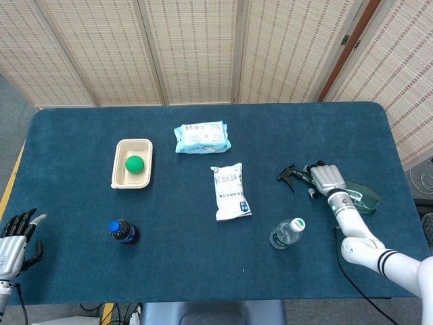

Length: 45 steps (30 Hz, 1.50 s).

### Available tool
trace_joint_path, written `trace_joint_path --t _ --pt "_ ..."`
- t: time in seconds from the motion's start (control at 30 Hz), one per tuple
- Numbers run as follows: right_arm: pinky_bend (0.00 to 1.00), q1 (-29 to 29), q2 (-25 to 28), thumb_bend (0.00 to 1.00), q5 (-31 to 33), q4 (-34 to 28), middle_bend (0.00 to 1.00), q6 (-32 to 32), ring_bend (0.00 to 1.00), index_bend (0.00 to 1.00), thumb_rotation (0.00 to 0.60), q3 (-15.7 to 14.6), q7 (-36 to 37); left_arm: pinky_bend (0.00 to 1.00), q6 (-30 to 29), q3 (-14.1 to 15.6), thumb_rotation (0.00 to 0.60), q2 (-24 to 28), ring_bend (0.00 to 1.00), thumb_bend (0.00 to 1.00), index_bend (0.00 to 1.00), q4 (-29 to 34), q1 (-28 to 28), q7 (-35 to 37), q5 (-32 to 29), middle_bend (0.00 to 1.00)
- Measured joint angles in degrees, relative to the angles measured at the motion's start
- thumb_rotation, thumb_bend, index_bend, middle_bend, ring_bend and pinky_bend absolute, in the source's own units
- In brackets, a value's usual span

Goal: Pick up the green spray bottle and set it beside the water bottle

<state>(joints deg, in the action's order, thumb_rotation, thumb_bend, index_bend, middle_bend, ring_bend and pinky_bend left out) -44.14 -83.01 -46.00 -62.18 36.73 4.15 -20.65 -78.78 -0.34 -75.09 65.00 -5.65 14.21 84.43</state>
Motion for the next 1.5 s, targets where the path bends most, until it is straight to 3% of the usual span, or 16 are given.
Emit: trace_joint_path --t 0.53,1.5 --pt "0.43 0.7 -0.8 0.3 -0.4 0.5 0.33 1.0 0.18 0.28 0.6 0.2 0.0 0.0 0.0 0.0 0.6 -0.2 0.0 0.61 0.14 -0.3 0.1 0.3 0.1 0.05" --pt "0.43 1.4 -1.4 0.3 -0.8 0.4 0.42 2.1 0.27 0.4 0.6 1.1 -0.2 0.0 0.1 -0.1 0.6 0.0 0.0 0.61 0.14 -0.1 0.0 0.1 0.1 0.05"
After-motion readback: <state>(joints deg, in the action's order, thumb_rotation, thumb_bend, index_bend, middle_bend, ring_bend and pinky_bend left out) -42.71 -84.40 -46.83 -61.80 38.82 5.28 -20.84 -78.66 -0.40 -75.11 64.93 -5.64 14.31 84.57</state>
